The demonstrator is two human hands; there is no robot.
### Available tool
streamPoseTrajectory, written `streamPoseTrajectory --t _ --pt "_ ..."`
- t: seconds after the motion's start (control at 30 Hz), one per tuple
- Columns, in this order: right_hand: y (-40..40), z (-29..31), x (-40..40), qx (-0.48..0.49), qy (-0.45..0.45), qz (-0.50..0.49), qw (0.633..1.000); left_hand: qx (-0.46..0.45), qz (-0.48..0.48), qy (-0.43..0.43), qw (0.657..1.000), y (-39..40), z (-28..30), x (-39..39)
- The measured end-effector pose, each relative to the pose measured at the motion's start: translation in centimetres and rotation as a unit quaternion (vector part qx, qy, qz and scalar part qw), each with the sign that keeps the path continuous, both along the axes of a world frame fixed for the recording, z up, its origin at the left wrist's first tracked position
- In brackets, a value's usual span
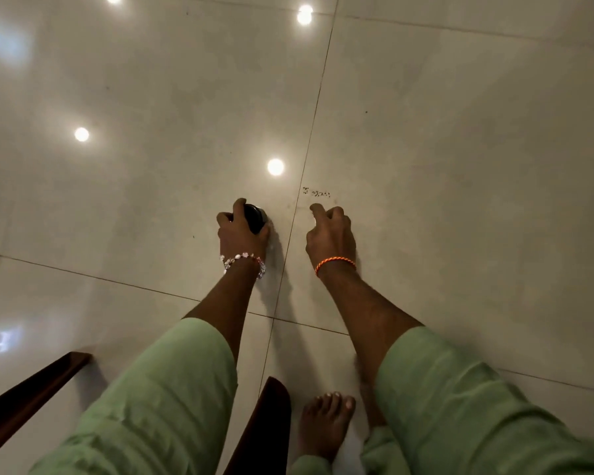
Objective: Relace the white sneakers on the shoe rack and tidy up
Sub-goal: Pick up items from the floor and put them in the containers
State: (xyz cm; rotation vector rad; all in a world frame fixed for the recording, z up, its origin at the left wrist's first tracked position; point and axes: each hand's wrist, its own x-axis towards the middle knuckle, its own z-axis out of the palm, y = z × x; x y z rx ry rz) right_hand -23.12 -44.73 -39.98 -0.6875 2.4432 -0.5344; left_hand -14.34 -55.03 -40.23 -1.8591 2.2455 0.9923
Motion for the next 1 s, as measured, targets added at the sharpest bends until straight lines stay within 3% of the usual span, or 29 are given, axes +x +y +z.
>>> streamPoseTrajectory --t 0.17,0.37,0.6,0.8,1.0 --pt "3.5 9.6 -0.5 -0.05 0.029 -0.075 0.995 -0.017 -0.057 -0.019 0.998 3.7 9.8 -0.3" --pt "10.0 24.6 -0.6 -0.141 0.024 -0.215 0.966 0.003 -0.153 0.043 0.987 9.8 24.6 -2.1" --pt "20.5 41.8 2.9 -0.179 0.07 -0.383 0.904 0.011 -0.351 0.1 0.931 19.9 39.9 -3.3" --pt "30.0 49.1 7.5 -0.18 0.143 -0.468 0.853 -0.001 -0.509 0.137 0.85 29.8 47.2 -1.9" --pt "40.8 52.7 14.2 -0.159 0.195 -0.607 0.754 0.009 -0.682 0.234 0.693 41.2 50.5 1.3"
